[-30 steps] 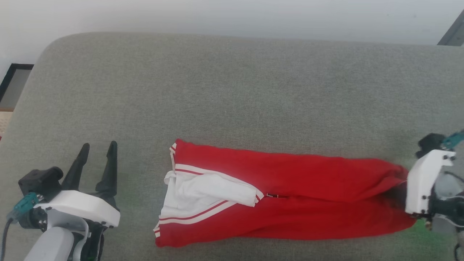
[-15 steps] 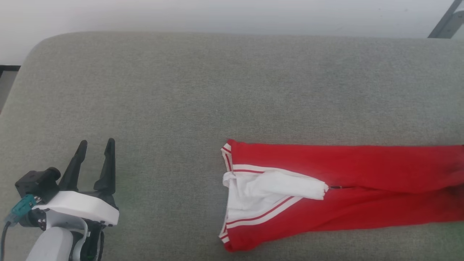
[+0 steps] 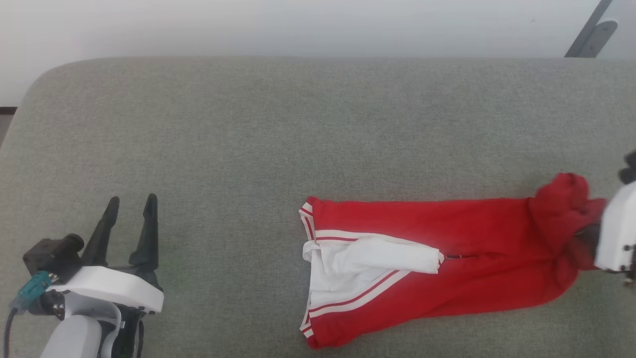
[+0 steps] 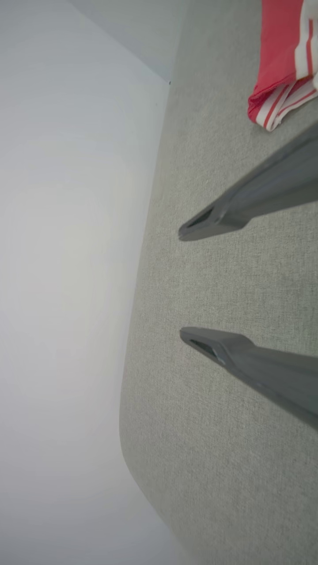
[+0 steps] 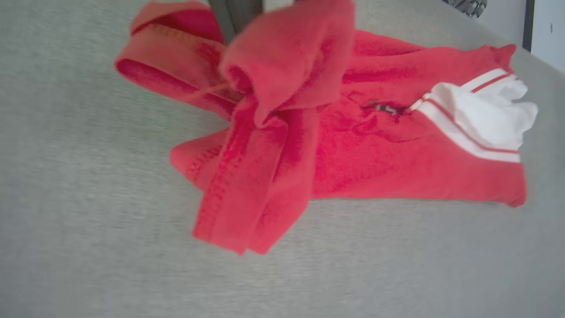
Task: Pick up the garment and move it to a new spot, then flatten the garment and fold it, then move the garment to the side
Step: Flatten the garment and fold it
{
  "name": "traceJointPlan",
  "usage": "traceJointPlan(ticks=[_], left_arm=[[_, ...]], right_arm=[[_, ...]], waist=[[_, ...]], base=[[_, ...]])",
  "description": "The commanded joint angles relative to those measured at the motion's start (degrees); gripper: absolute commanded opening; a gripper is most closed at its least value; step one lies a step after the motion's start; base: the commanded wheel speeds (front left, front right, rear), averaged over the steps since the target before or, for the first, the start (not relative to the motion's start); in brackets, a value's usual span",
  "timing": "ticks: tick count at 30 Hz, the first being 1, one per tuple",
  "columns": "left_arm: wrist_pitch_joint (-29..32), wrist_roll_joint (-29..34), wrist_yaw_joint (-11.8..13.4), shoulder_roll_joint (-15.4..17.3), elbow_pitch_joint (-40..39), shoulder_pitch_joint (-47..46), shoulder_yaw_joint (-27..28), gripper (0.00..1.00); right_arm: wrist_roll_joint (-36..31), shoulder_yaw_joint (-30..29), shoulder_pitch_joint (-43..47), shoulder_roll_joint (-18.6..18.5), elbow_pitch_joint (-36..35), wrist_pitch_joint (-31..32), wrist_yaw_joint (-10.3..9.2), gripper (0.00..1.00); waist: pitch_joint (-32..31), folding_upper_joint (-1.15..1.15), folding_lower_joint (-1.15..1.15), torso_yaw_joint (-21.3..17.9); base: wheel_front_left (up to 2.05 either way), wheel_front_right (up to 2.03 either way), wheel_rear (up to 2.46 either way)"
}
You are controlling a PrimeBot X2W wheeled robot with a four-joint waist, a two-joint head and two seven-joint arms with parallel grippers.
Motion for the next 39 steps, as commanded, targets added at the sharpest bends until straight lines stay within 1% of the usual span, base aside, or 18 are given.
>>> traceJointPlan(ticks=[1,4,5,8,11,14,18,23,28,29,30,31,32,36,39], left_arm=[[-0.24,0.18,-0.38,-0.20,0.05,0.28,0.11,1.00],[-0.24,0.56,-0.74,-0.42,0.47,0.03,-0.23,1.00],[-0.24,0.70,-1.01,-0.62,0.77,-0.37,-0.66,1.00],[-0.25,0.86,-1.46,-0.81,1.28,-0.98,-1.39,1.00],[-0.25,0.99,-1.80,-1.23,1.96,-1.61,-2.43,1.00],[-0.25,0.98,-2.07,-1.71,2.65,-2.60,-3.24,1.00],[-0.25,1.14,-2.39,-2.42,3.56,-3.75,-4.61,1.00],[-0.25,1.25,-2.55,-2.88,4.56,-4.87,-5.61,1.00],[-0.25,1.10,-2.82,-3.45,5.03,-5.08,-5.69,1.00],[-0.25,1.07,-2.87,-3.42,5.05,-5.05,-5.56,1.00],[-0.25,1.06,-2.84,-3.36,5.09,-4.92,-5.40,1.00],[-0.25,0.83,-2.89,-3.42,4.97,-4.74,-5.10,1.00],[-0.25,0.76,-2.92,-3.40,4.85,-4.51,-4.85,1.00],[-0.25,0.71,-3.02,-3.01,4.55,-3.63,-3.81,1.00],[-0.24,0.78,-3.07,-2.91,4.44,-3.46,-3.39,1.00]], right_arm=[[0.32,0.43,0.48,0.50,-0.90,0.15,0.02,0.00],[0.76,2.78,1.22,1.46,-5.88,0.97,0.02,0.00],[0.67,4.93,1.14,2.58,-8.53,1.54,0.01,0.00],[0.23,8.71,0.43,4.65,-11.10,1.77,0.02,0.00],[-0.14,12.49,-0.70,7.03,-11.96,0.95,0.02,0.00],[-1.10,16.32,-2.27,9.27,-10.94,-0.33,0.01,0.00],[-2.43,20.81,-4.42,11.66,-7.90,-1.82,0.01,0.00],[-4.14,25.25,-6.92,13.43,-3.18,-3.95,0.02,0.00],[-4.93,28.61,-8.80,14.37,1.03,-5.66,0.02,0.00],[-4.62,29.31,-9.13,14.40,1.15,-6.01,0.02,0.24],[-4.30,29.71,-9.29,14.28,1.41,-6.26,0.02,0.62],[-4.05,30.22,-9.45,13.98,1.41,-6.48,0.02,0.97],[-3.89,30.87,-9.76,13.52,0.98,-6.78,0.02,1.00],[-2.41,31.67,-10.39,11.98,-0.80,-7.61,0.02,1.00],[-1.82,31.08,-10.64,10.90,-2.03,-8.62,0.01,1.00]], waist=[[-0.09,0.00,0.00,0.09],[-0.59,0.00,0.00,0.62],[-0.92,0.00,0.00,1.26],[-1.41,0.00,0.00,2.47],[-1.81,0.00,0.00,3.97],[-2.11,0.00,0.00,5.52],[-2.28,0.00,0.00,7.53],[-2.37,0.00,0.00,9.25],[-2.53,0.00,0.00,9.90],[-2.57,0.00,0.00,9.90],[-2.62,0.00,0.00,9.82],[-2.67,0.00,0.00,9.67],[-2.69,0.00,0.00,9.50],[-2.94,0.00,0.00,8.28],[-3.12,0.00,0.00,7.51]], base=[[0.00,0.00,0.00],[0.00,0.00,0.00],[0.00,0.00,0.00],[0.00,0.00,0.00],[0.00,0.00,0.00],[0.00,0.00,0.00],[0.00,0.00,0.00],[0.00,0.00,0.00],[0.00,0.00,0.00],[0.00,0.00,0.00],[0.00,0.00,0.00],[0.00,0.00,0.00],[0.00,0.00,0.00],[0.00,0.00,0.00],[0.00,0.00,0.00]])
